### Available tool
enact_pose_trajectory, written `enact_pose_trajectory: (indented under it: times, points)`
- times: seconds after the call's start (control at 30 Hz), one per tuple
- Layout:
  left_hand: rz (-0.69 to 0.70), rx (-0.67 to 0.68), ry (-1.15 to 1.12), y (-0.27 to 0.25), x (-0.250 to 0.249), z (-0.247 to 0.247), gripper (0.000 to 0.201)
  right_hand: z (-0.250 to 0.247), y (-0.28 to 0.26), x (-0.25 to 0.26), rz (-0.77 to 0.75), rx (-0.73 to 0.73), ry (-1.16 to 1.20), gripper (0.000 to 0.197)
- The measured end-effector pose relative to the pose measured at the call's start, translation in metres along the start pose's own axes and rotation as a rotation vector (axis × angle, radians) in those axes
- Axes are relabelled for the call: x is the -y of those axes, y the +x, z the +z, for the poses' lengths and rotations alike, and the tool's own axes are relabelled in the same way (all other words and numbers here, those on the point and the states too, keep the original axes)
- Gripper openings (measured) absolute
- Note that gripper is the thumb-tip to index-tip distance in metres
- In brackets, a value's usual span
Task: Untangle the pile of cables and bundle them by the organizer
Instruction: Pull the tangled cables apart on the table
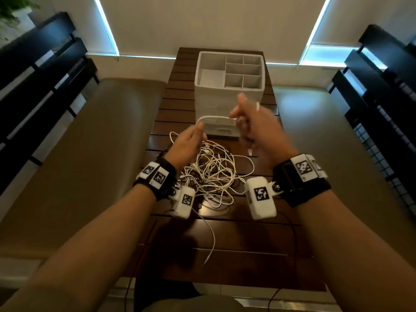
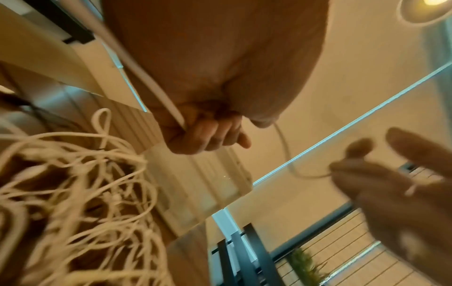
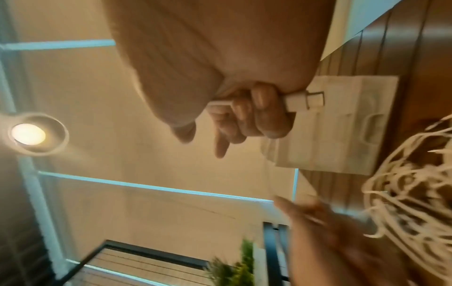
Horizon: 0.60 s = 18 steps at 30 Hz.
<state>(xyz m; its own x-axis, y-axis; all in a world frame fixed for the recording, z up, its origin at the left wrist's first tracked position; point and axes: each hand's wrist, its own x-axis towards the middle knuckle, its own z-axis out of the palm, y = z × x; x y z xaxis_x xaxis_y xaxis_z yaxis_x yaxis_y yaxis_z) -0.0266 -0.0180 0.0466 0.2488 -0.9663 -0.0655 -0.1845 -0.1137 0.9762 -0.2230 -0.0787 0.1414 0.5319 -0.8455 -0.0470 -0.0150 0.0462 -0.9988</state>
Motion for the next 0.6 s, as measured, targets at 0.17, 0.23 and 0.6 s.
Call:
enact_pose_trajectory:
  times: [0.17,0.23,0.6]
  points:
    - [-0.027,-0.137,0.119,-0.011,0.059,0.008,0.05,-0.011,0.007,0.04,0.065,0.072,0.158,0.048]
    - [-0.067,-0.242,0.104,-0.01,0.058,0.005,0.05,-0.012,0.004,0.04,0.186,0.205,-0.187,0.046]
    - [-0.231,-0.381,-0.115,-0.019,0.071,-0.021,0.048,-0.03,0.016,0.003,-0.017,-0.226,-0.728,0.009]
